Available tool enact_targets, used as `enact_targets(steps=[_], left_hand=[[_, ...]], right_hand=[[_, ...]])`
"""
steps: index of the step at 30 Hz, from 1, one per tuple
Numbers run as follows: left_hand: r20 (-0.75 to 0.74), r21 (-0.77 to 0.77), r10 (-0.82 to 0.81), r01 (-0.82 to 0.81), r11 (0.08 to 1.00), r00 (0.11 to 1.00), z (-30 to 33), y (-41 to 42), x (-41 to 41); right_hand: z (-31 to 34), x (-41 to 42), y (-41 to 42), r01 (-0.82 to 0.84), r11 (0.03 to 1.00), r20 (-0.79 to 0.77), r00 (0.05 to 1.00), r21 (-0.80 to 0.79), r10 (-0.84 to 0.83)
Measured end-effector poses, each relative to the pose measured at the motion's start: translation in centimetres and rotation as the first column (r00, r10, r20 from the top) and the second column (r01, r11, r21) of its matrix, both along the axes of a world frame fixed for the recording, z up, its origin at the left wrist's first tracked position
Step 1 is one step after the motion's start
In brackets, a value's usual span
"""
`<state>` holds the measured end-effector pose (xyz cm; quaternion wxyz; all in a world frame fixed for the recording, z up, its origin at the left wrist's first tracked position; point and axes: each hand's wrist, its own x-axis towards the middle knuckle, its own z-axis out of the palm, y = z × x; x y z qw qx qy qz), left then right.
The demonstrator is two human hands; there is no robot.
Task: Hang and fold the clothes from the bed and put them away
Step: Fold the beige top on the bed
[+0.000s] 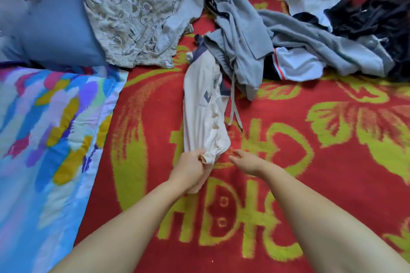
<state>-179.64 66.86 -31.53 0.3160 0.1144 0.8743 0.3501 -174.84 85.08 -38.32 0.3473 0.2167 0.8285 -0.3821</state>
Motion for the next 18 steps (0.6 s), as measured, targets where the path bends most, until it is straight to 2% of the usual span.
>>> enact_targets(steps=[2, 4, 7, 9, 11, 14, 18], left_hand=[[0.014, 0.064, 0.01, -0.01, 0.998, 1.0, 3.5, -0.7, 0.9], [0.001, 0.15, -0.011, 0.011, 0.989, 1.0, 7.6, -0.7, 1.1], [-0.038, 0.279, -0.041, 0.05, 0.959, 0.998, 13.7, -0.2, 0.9], [-0.088, 0.353, -0.072, 0.099, 0.93, 0.994, 18.1, 0.3, 1.1], [-0.133, 0.45, -0.043, 0.099, 0.887, 0.99, 22.2, 0.8, 0.5], [-0.106, 0.593, 0.087, -0.007, 0.805, 0.991, 27.6, 1.2, -1.0], [-0.142, 0.682, 0.198, -0.049, 0.73, 0.97, 32.8, 1.6, -2.1]], right_hand=[[4.7, 1.0, -1.9, 0.093, 0.988, -0.197, 0.974, -0.12, -0.115], [9.1, 1.7, -3.1, 0.101, 0.978, -0.365, 0.917, -0.183, -0.163], [15.4, 1.7, -3.5, -0.07, 0.997, -0.437, 0.897, 0.008, 0.067], [19.9, 1.6, -3.1, -0.085, 0.991, -0.492, 0.861, 0.106, 0.127], [24.7, 1.5, -2.1, 0.01, 0.996, -0.553, 0.832, 0.091, 0.042], [30.9, 1.9, -0.1, 0.14, 0.989, -0.645, 0.759, 0.036, -0.084], [37.7, 2.9, 1.4, 0.233, 0.972, -0.755, 0.639, 0.013, -0.143]])
